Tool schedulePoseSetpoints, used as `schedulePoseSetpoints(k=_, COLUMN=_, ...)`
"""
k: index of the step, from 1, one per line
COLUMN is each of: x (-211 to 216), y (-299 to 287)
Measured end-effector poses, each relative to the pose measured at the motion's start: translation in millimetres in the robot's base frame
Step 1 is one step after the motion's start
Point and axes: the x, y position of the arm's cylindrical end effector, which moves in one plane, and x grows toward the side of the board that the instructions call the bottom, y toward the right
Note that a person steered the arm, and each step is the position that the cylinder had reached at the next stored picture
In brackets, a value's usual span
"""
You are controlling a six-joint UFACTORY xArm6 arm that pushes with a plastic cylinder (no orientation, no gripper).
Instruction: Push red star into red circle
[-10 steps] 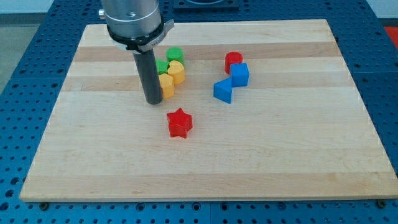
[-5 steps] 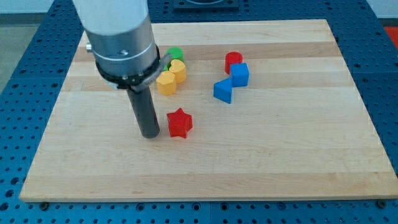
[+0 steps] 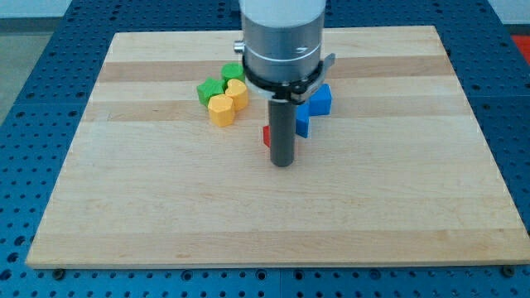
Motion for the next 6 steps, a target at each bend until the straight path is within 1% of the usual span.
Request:
schedulePoseSetpoints(k=1, x=-16, y=16)
schedulePoseSetpoints(k=2, x=-18, y=26)
schedulePoseSetpoints(k=3, x=5, y=23)
schedulePoseSetpoints(k=5, x=10, y=-20)
schedulePoseSetpoints(k=6, x=-10, y=-23)
